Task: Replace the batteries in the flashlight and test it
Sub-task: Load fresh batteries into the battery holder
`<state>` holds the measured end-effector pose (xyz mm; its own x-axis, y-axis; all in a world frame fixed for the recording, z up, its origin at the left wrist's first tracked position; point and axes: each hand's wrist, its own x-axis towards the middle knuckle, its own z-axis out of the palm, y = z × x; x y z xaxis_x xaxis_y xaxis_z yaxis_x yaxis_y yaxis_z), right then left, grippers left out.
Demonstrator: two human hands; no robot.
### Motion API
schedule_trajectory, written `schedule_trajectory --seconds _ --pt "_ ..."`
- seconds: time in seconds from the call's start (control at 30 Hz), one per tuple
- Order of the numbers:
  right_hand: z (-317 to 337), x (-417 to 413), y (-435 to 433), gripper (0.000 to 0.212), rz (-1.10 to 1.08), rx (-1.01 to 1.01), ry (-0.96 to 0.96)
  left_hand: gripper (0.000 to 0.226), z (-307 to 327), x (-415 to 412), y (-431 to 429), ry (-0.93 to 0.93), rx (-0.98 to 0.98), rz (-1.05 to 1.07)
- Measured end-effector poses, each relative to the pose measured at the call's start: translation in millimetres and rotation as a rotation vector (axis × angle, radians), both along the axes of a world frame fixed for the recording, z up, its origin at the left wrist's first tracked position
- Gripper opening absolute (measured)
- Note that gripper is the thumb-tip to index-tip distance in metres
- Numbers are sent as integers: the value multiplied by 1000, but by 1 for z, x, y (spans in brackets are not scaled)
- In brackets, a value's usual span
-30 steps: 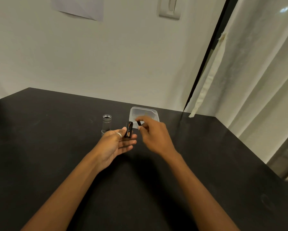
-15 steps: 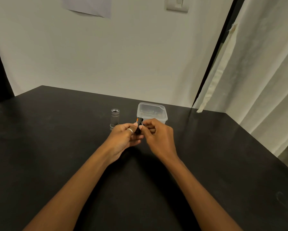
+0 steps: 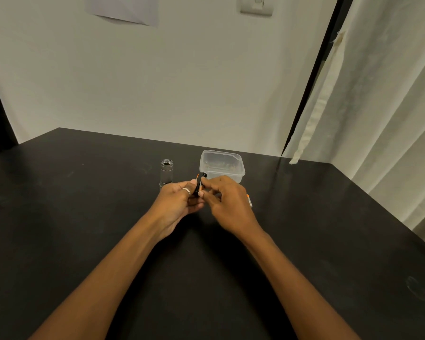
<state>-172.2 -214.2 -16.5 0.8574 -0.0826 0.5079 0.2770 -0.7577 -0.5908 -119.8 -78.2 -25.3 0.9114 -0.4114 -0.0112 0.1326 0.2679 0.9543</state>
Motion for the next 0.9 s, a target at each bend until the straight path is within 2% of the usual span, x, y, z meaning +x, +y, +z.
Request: schedule_trajectory --seconds 0.13,0.23,0.37,0.57,0.7,0.8,0.9 --pt "1 0 -4 32 -36 135 -17 33 0 0 1 6 22 -19" --pt "3 1 -11 45 -65 278 58 32 0 0 1 -3 42 -21" --pt "2 1 -11 53 -78 331 96 32 2 -2 2 -9 30 -27" --pt "3 2 -11 52 -74 363 123 32 4 -3 2 -23 29 -48" --pt "3 2 -15 55 -45 525 189 31 4 -5 2 -61 65 -80" --pt "0 4 -18 47 -5 633 243 31 3 -6 2 -78 97 -101" --pt "-3 7 -18 37 37 628 251 31 3 -5 2 -82 97 -108"
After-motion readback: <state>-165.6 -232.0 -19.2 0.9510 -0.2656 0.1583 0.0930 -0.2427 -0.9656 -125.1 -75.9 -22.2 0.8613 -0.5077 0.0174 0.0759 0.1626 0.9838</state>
